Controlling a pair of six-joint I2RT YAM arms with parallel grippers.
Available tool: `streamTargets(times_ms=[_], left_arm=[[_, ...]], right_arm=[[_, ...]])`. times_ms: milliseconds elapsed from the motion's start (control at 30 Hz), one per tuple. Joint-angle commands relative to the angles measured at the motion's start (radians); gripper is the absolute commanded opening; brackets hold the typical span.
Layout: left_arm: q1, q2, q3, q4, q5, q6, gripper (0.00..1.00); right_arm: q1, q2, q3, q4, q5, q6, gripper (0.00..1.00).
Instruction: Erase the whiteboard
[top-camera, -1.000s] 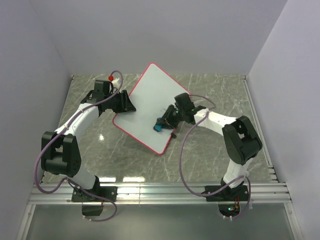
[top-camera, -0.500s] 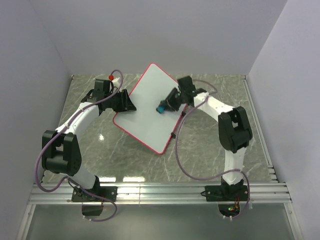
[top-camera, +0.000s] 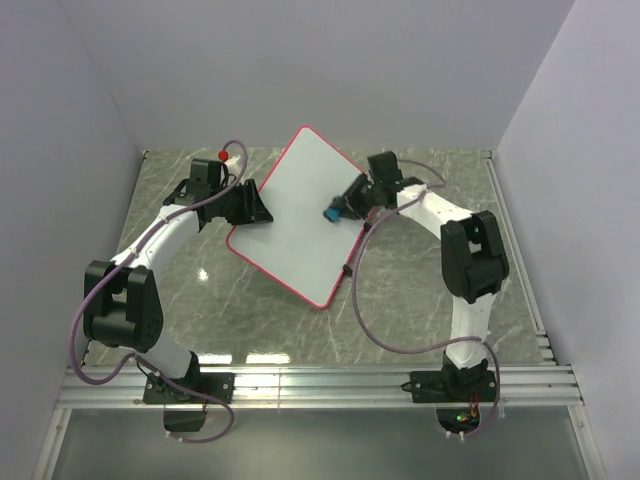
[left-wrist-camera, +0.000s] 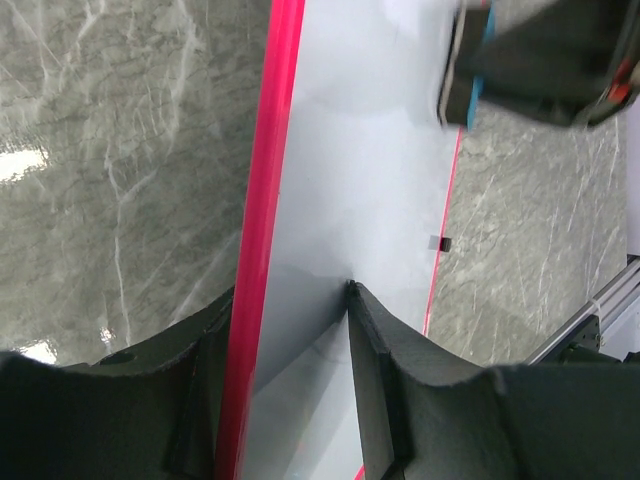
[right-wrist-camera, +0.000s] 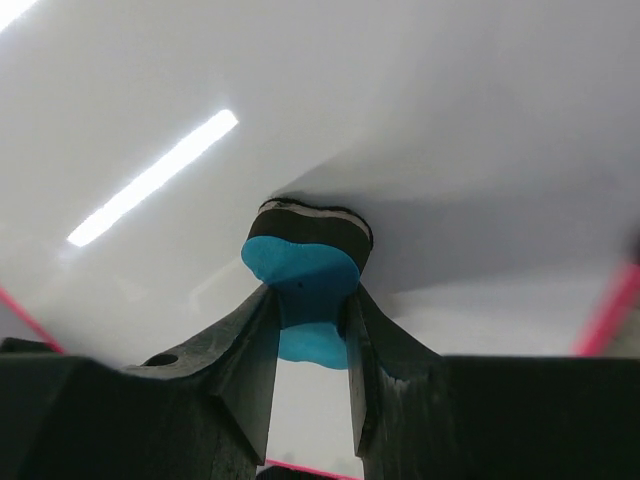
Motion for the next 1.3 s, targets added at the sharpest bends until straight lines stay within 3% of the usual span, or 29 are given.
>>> streamTargets(times_ms=[0,100,267,367,500,800,867,967,1267], left_arm=[[-0.036,0.001,-0.001,-0.023,0.036,0.029,0.00],[-0.036,0.016,0.009,-0.026,0.038,0.029,0.00],[-0.036,0.030,0.025,-0.026,0.045,0.028,0.00],[-0.036,0.036,0.031,-0.027,0.049,0.024,0.00],[-0.040,0.036,0.033,-0.029,0.052,0.023,0.00],[-0.054,0.040,0.042,-0.052,0.039,0.028,0.00],[-0.054,0.040,0.055,-0.059,0.032,0.029,0.00],[-0.054,0.040,0.074,-0.070,0.019,0.031,0.00],[-0.056,0.056,0.109,-0.079,0.012,0.029,0.00]], right_arm=[[-0.024,-0.092,-0.183,-0.001,0.021,-0.045,0.00],[-0.025,-0.149,-0.331,-0.004,0.036,-0.085,0.00],[-0.028,-0.172,-0.368,0.013,0.028,-0.079,0.00],[-0.027,-0.160,-0.291,-0.002,0.031,-0.077,0.00],[-0.027,-0.089,-0.062,-0.048,0.015,-0.066,0.00],[-0.008,0.214,0.408,-0.052,-0.151,0.026,0.00],[-0.008,0.250,0.437,-0.065,-0.168,0.030,0.00],[0.001,0.212,0.363,-0.043,-0.180,0.030,0.00],[0.111,-0.094,-0.104,-0.013,-0.205,-0.066,0.00]])
